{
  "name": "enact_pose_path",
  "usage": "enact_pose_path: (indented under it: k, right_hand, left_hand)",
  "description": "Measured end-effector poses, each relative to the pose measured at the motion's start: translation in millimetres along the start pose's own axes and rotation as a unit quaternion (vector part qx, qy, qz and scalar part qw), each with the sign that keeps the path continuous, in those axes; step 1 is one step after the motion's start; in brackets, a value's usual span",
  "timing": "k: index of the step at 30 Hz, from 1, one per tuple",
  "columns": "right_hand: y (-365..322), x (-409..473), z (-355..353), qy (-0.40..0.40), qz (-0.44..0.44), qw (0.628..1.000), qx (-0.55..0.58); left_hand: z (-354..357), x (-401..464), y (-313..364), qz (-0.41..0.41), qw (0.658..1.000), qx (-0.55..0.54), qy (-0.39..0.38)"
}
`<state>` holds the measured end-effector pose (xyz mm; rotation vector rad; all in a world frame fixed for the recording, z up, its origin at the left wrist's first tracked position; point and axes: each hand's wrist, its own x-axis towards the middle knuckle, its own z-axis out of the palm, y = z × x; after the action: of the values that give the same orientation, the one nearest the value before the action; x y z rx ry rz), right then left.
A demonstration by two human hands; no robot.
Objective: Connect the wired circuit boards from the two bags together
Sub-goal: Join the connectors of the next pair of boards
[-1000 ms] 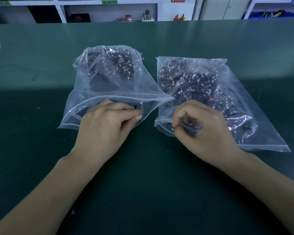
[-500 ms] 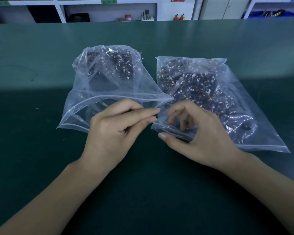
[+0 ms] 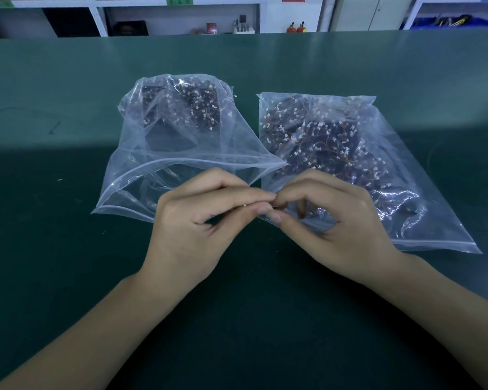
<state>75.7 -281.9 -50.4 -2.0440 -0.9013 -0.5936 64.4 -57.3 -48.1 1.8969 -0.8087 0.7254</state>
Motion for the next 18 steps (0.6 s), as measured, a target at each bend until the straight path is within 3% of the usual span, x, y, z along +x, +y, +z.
enact_pose_path:
  k: [9,15,18]
  right_hand:
    - [0.4,-0.6,1.0,0.004,0.009,1.0,0.013]
    - [-1.9,0.5,-1.7,0.034,0.036,0.998,0.029]
    - [-1.1,0.7,-2.6,0.041,0.049,0.998,0.027]
  left_hand:
    - [1.8,-1.4,0.7,-0.009,1.0,-0.008,-0.002]
    - [3.7,-3.0,3.3,-0.089,0.995,-0.021,0.036]
    - [2.9,-2.2,0.0,-0.087,0.996,0.012,0.028]
